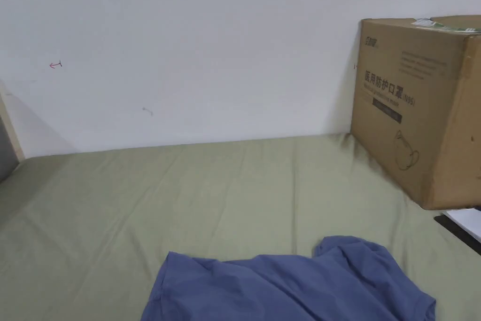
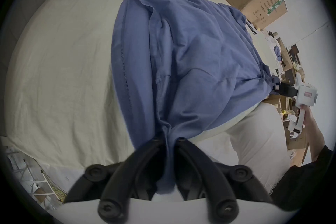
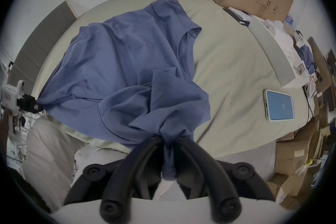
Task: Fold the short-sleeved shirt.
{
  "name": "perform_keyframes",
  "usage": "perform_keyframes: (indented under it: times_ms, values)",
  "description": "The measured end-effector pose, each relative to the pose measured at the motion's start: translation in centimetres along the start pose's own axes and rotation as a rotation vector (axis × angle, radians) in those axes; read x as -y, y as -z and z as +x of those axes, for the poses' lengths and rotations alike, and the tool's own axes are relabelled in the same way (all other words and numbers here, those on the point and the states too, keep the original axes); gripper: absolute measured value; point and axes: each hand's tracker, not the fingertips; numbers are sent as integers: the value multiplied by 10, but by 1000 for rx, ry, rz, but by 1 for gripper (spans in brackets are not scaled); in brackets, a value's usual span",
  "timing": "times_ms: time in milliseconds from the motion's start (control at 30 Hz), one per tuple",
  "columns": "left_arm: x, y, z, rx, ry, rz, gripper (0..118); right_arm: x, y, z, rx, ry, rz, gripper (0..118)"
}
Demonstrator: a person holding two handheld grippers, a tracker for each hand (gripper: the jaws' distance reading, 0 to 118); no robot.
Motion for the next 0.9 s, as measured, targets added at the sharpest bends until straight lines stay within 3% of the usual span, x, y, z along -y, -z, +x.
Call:
perform_keyframes:
  times_ms: [33, 67, 100, 133, 167, 333, 433, 467, 500, 533, 567, 600, 667, 733, 900]
  values:
    - [2, -1, 2, -16, 7, 10, 39, 0, 1, -2, 10, -2, -4, 36]
    - [4, -2, 7, -38, 18, 16, 79, 0, 0, -2, 25, -1, 1, 59]
    - [6, -3, 8, -64, 27, 34, 105, 1, -2, -3, 36, 0, 5, 87]
    - [10, -6, 10, -79, 28, 69, 118, 2, -5, -3, 39, 2, 15, 108]
    - [14, -11, 11, -88, 20, 118, 118, 5, -10, -4, 26, 11, 46, 118]
    - [28, -37, 27, 43, -116, 432, 117, 8, -45, -18, 45, 66, 388, 115]
    - [38, -48, 39, 101, -137, 723, 117, 2, -69, -33, -50, 108, 542, 111]
    - [36, -51, 39, 100, -87, 777, 110, 1, -77, -38, -101, 130, 609, 94]
    - [31, -53, 46, 49, -46, 822, 93, -2, -81, -42, -123, 142, 643, 66]
    - [23, -55, 53, -48, 2, 853, 60, -7, -84, -47, -116, 151, 662, 36]
    - [10, -55, 60, -140, 50, 865, 7, -16, -85, -50, -99, 150, 669, 4]
    - [-2, -56, 63, -177, 66, 885, 0, -21, -87, -52, -91, 153, 681, 3]
    - [-47, -56, 48, -30, 84, 832, 0, -34, -88, -52, -162, 163, 705, 2]
    - [-103, -58, 36, -43, 47, 814, 0, -48, -83, -53, -174, 155, 691, 2]
    - [-277, -10, -26, 58, -94, 382, 0, -74, -55, -56, -157, 75, 624, 2]
